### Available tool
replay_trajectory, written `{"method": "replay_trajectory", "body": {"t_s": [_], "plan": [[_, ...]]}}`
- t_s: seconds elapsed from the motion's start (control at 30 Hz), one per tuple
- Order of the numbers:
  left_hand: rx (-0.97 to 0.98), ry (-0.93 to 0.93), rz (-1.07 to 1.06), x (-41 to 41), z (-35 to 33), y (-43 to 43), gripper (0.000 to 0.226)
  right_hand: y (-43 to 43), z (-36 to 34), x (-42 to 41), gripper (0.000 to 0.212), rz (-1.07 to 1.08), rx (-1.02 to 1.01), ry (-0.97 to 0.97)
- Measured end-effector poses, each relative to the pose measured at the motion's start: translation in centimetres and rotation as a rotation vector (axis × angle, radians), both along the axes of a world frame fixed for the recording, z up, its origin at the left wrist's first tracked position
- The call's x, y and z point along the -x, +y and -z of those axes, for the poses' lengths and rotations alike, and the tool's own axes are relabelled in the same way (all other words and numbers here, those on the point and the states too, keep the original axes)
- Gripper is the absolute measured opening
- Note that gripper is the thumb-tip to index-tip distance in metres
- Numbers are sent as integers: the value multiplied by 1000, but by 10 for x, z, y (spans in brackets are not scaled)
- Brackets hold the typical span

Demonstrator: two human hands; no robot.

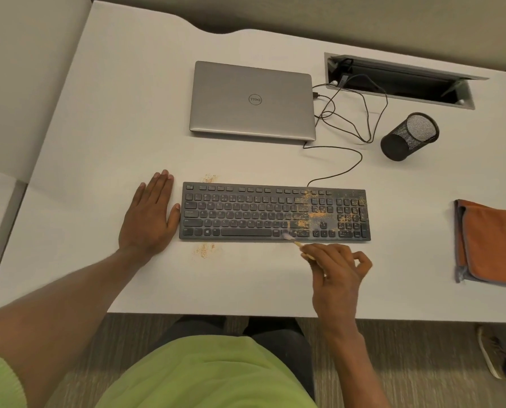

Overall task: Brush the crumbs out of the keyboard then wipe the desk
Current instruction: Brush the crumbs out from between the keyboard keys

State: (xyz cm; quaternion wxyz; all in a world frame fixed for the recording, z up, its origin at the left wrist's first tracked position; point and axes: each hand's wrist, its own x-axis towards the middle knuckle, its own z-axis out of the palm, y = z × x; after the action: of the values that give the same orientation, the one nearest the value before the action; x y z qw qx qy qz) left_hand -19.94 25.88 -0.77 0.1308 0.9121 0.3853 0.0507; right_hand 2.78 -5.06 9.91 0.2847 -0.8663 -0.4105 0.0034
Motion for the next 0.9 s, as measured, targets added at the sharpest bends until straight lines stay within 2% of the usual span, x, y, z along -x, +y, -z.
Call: {"method": "replay_trajectory", "body": {"t_s": [0.13, 0.23, 0.33, 0.43, 0.53, 0.73, 0.9], "plan": [[-1, -7, 3, 0, 0, 1, 69, -18, -2, -18, 19, 152, 17, -59], [-1, -9, 1, 0, 0, 1, 69, -8, -8, -16, 14, 205, -126, 21], [1, -6, 1, 0, 0, 0, 69, 19, -14, -4, 13, 74, -224, 111], [1, -3, 2, 0, 0, 1, 69, 36, -7, 4, 16, -37, -176, 167], [0, -3, -2, 0, 0, 1, 69, 35, 1, 0, 14, -45, -97, 127], [1, -6, 2, 1, 1, 2, 69, 17, -1, -16, 13, 217, -38, -21], [2, 3, 0, 0, 1, 2, 69, 47, -11, -2, 10, 305, -244, 100]]}}
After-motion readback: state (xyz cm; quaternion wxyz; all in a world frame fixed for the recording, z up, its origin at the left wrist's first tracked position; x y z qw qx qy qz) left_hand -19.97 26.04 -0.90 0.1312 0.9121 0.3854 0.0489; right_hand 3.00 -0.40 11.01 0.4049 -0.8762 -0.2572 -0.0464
